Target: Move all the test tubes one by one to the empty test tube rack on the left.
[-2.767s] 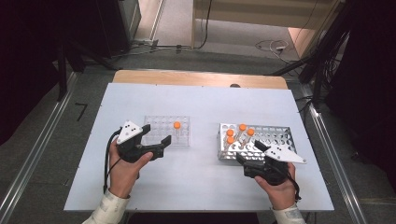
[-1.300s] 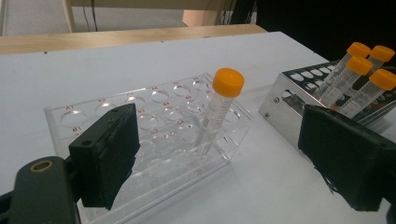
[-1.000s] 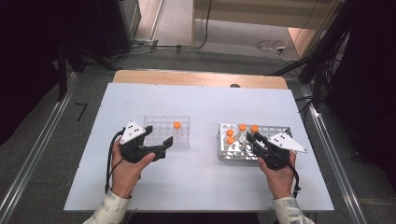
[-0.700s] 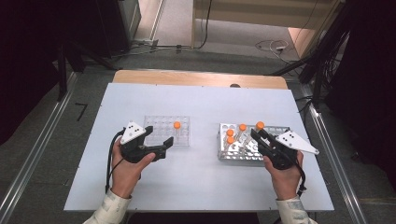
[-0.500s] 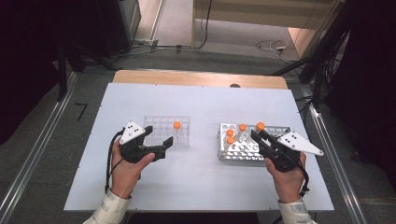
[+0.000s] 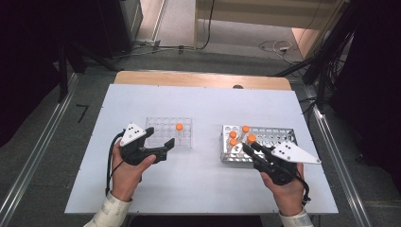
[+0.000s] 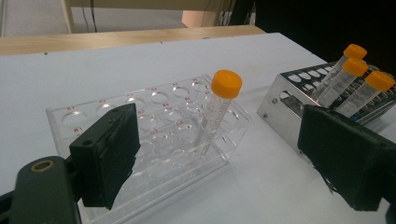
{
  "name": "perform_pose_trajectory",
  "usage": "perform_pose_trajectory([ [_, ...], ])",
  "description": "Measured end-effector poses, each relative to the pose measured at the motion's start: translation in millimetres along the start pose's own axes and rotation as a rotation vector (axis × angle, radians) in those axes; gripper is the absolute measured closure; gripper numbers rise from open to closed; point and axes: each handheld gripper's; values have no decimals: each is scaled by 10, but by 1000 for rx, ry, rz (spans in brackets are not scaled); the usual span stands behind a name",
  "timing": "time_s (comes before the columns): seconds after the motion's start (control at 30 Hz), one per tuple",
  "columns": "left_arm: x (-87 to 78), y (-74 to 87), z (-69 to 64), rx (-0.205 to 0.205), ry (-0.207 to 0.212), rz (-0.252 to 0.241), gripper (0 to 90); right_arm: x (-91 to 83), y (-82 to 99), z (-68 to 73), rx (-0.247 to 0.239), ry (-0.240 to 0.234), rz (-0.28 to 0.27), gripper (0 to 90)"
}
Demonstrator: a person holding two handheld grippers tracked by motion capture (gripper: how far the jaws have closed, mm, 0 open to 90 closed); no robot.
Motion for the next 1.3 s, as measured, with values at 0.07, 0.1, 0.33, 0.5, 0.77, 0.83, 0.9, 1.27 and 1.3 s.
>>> perform_pose_trajectory([
  [0.07,0,0,-4,-1,1,0,126,47,9,56,-9,-18,8,720],
  [0.1,0,0,-6,0,1,0,127,78,19,86,-17,-25,13,720],
  [0.33,7,3,-13,1,4,2,126,258,79,217,-47,-69,48,721],
  [0.5,18,8,-31,6,5,6,126,356,89,280,-57,-87,61,721],
  [0.77,27,11,-55,9,10,11,127,548,113,338,-49,-104,71,721],
  [0.83,27,11,-64,10,11,11,126,609,116,361,-53,-107,73,721],
  [0.9,29,11,-72,12,16,9,127,654,113,382,-55,-111,74,721],
  [1.27,21,5,-91,12,23,7,128,940,84,515,-71,-132,88,721],
  [1.3,18,3,-91,14,25,6,128,964,83,524,-74,-134,90,721],
])
Point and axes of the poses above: each handheld gripper's, and its own axes: x roughly forward along the jaws, y roughly out of its underside, z roughly to its left, and after that the axes turned 4 degrees about -y, right-handed
